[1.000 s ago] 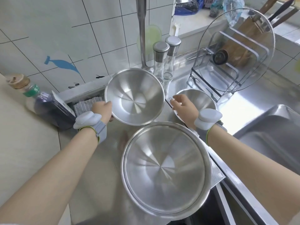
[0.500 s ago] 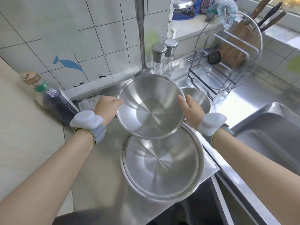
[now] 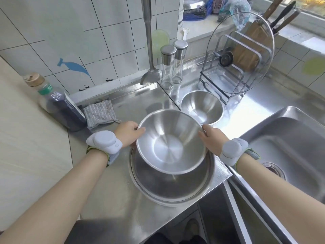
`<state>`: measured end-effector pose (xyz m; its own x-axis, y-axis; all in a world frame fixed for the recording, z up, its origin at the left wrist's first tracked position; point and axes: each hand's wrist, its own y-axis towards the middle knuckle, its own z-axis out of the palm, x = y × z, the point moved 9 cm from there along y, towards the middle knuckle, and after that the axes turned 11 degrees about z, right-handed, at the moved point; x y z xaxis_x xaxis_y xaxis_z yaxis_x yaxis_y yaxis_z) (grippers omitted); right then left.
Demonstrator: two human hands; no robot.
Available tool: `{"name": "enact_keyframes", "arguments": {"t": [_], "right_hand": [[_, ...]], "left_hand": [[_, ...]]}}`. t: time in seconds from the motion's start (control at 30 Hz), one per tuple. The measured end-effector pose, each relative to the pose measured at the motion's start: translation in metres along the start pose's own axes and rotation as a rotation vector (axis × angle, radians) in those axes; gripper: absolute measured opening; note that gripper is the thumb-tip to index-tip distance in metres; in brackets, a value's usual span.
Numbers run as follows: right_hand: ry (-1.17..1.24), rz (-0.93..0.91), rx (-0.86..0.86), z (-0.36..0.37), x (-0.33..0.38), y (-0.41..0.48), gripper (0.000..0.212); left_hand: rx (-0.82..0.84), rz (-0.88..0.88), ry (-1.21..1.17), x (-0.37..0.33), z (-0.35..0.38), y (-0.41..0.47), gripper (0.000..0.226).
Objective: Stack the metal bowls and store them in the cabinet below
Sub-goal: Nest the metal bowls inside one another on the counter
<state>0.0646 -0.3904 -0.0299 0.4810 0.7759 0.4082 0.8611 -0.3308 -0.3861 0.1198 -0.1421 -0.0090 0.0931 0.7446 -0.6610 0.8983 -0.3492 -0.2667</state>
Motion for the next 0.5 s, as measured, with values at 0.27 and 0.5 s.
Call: {"name": "enact_keyframes", "arguments": {"t": [0.27,0.5], "right_hand": [[-0.249,0.016,0.05,0.018,-0.003,-0.009,0.02],[-0.422,-0.075,-0.012,0.025,0.002,-0.009,0.007]], "left_hand": [[0.164,-0.009,0.266,0.01,0.027,-0.012,0.046],[0.26,-0.013,0.471,0.013,0.037,-0.012,0.047]]}}
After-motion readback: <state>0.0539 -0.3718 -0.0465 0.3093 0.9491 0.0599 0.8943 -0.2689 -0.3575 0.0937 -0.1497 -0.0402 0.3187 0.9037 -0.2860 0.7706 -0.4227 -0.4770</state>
